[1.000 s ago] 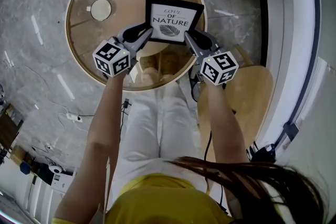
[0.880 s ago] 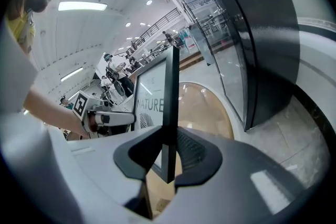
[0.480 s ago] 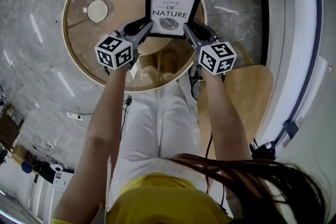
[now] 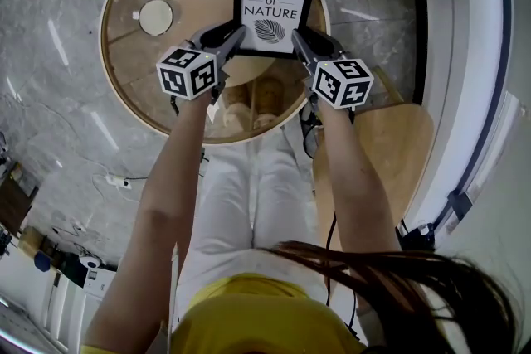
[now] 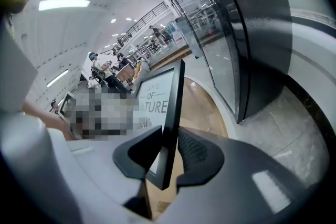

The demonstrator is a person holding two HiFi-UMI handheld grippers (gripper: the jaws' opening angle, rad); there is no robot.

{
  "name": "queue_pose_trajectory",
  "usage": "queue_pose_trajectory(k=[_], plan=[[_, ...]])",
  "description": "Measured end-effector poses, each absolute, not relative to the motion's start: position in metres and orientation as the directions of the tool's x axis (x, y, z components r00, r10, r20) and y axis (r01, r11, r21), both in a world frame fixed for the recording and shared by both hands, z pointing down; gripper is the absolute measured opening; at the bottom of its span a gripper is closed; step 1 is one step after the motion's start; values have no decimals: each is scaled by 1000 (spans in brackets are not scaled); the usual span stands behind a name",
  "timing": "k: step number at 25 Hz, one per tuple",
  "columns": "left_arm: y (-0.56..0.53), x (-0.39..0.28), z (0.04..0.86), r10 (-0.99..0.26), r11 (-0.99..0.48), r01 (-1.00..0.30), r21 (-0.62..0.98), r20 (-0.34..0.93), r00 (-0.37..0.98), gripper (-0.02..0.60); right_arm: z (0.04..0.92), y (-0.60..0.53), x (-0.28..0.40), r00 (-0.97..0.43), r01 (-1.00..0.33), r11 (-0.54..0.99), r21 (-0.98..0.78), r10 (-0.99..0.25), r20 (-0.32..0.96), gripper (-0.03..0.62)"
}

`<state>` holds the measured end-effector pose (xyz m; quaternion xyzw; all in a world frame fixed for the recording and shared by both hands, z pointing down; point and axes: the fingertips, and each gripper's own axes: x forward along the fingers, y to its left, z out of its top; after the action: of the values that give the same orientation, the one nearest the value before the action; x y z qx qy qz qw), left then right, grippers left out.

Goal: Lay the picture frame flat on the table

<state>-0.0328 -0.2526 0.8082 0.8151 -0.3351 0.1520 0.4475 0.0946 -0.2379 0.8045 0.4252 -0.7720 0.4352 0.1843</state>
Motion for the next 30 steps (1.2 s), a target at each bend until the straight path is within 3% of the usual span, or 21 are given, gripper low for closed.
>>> queue_pose_trajectory(k=[10,15,20,23,25,28,30], plan=[[-254,-35,828,-386,-277,-761,587,657,647,115,823,-247,99,-505,-857,182,-483,-487,712,92],[-256,-35,829,-423,-250,-765,594,644,638,168,828,-248,106,-468,-878,166,-448,-491,735,89],[-256,-45,818,-462,-243,-780,576,639,616,179,814,-248,119,-404,-911,154,-383,-521,752,117],[-253,-49,801,-480,-253,-792,556,638,602,178,796,-246,124,-392,-917,157,-368,-534,749,81],[-250,-51,783,-496,-274,-794,543,628,600,127,779,-243,127,-381,-922,162,-352,-544,748,23],[-244,-51,753,-501,-311,-796,519,623,601,-1,747,-240,128,-369,-926,161,-340,-568,735,2],[-240,-48,729,-509,-325,-790,520,607,610,-2,722,-236,128,-367,-926,158,-343,-587,721,2]])
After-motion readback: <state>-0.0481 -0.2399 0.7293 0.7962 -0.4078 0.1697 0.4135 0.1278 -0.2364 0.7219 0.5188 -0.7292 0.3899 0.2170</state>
